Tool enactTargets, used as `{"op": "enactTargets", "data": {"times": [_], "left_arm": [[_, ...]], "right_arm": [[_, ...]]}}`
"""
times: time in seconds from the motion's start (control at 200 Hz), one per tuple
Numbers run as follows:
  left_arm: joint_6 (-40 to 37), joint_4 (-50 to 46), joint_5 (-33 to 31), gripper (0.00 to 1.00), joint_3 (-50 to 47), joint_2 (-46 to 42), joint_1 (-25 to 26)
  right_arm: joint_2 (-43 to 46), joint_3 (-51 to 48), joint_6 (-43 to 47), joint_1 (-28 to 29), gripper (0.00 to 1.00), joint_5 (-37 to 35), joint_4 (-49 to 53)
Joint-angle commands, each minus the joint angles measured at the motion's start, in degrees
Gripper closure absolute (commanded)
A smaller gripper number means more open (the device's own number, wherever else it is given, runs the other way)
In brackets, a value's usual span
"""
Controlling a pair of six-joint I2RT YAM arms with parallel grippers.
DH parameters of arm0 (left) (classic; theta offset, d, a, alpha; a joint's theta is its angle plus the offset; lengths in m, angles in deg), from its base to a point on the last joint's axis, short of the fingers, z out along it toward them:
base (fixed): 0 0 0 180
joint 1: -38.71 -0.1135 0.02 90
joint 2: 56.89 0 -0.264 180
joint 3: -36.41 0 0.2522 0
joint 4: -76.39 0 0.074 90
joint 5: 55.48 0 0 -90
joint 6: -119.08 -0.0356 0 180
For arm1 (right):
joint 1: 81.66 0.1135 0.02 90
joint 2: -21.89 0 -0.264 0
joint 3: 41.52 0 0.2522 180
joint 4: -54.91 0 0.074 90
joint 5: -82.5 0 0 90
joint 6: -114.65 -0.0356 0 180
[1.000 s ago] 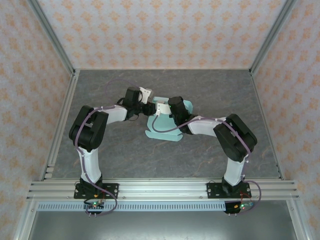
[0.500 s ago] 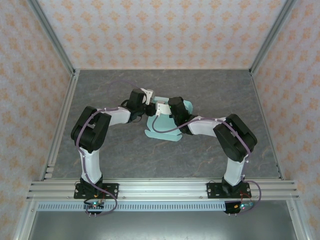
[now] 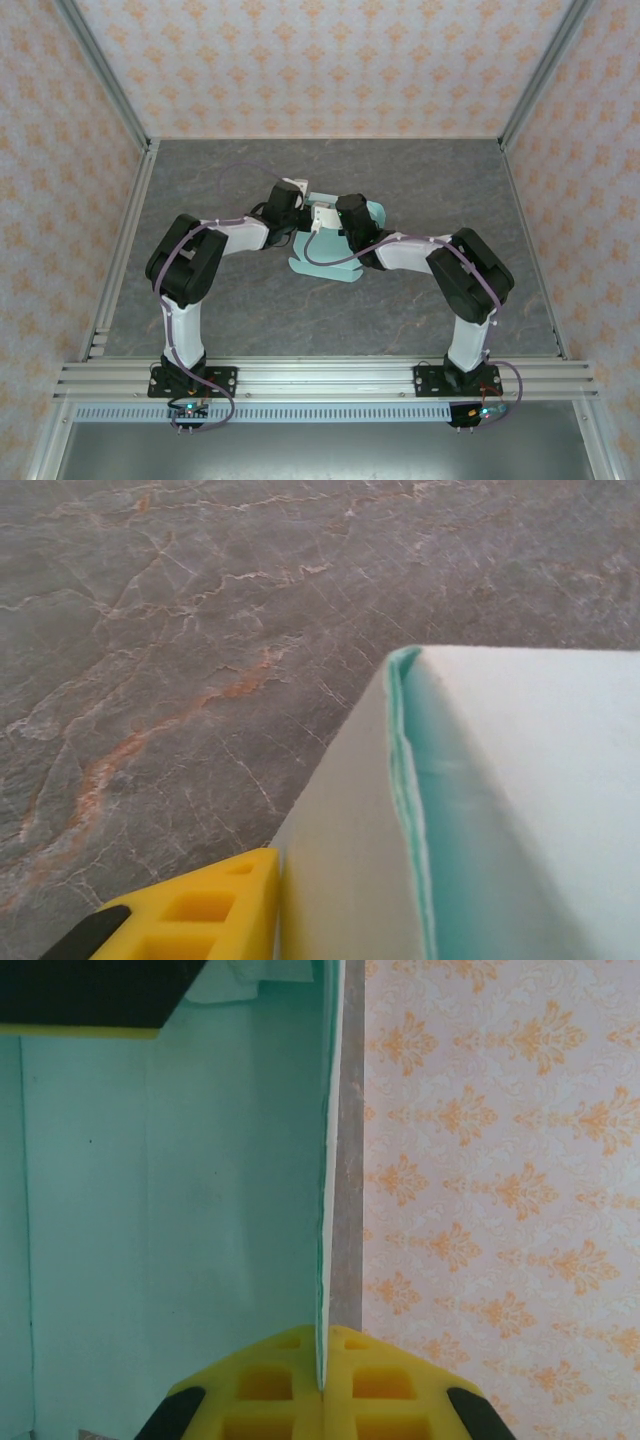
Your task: Fold the paper box
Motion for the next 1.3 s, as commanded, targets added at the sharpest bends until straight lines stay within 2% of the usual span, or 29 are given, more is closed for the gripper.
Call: {"op": "enactTargets", "data": {"times": [0.0,0.405,0.591,0.856,1.076,1.296], "left_arm": [[4.08,0.86,-8.7,0.73,2.03,1.07,-0.74],[7.39,-7.19,-21.98,0.84,6.56,2.23,2.43],[9.67,-7.91,-24.5,0.85,6.92,2.45,2.57],[9.72,-7.2,-24.83,0.9,6.63,2.44,2.65],[8.1,-3.52,-18.94,0.91,5.16,2.38,2.26],[6.16,-4.0,-16.01,0.94,5.03,2.01,1.61]], "right_arm": [[0.16,-0.46,-0.52,1.05,1.0,0.54,1.4],[0.87,-0.2,-2.5,1.23,1.0,1.15,2.69],[1.12,0.02,-2.69,1.29,1.0,1.2,3.25],[1.21,0.1,-3.27,1.14,1.0,1.06,3.32],[1.25,0.07,-3.73,0.83,1.0,0.86,3.48],[1.21,0.42,-3.99,0.53,1.0,0.88,4.1]]}}
